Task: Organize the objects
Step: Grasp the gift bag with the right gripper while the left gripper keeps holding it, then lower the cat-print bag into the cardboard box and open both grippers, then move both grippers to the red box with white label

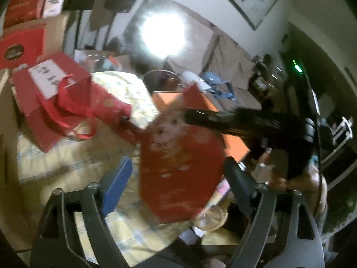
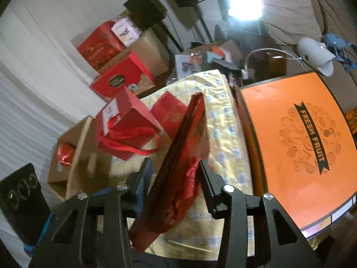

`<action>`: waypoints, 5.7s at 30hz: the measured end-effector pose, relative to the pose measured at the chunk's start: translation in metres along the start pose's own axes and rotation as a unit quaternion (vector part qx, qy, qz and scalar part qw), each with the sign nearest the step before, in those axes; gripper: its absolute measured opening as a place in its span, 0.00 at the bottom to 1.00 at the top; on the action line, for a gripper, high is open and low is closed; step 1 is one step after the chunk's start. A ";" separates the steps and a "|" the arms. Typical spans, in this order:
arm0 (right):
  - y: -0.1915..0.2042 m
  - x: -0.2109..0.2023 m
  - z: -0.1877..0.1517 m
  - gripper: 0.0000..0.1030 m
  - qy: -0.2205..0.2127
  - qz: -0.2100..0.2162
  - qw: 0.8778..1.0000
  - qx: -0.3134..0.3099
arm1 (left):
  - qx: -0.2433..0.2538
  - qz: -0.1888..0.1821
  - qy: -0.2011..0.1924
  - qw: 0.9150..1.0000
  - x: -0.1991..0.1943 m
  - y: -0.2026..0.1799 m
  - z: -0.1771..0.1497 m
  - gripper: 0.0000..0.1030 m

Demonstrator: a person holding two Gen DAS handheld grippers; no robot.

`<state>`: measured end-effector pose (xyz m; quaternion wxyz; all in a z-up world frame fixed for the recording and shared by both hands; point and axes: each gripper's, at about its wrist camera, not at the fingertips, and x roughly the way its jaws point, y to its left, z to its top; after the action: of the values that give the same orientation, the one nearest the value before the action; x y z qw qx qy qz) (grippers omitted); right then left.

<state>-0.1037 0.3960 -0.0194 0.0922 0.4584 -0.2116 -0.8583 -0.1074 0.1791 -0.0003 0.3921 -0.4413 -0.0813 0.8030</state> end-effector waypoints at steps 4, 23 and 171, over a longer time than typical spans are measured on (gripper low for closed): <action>-0.013 -0.001 -0.004 0.36 0.003 -0.009 1.000 0.010 | -0.040 -0.001 0.026 0.999 0.014 0.025 -0.001 0.87; -0.065 0.009 -0.027 0.14 0.031 0.122 0.985 0.118 | -0.100 -0.055 0.118 0.986 0.072 0.055 -0.031 0.87; 0.157 0.041 0.026 0.83 0.023 -0.049 0.983 -0.177 | -0.080 0.213 -0.054 0.972 -0.122 0.115 0.012 1.00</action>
<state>-0.1538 0.2482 0.0330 0.1347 0.4646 -0.0320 -0.8746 -0.1441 0.0179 0.0305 0.1704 -0.4348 -0.0706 0.8815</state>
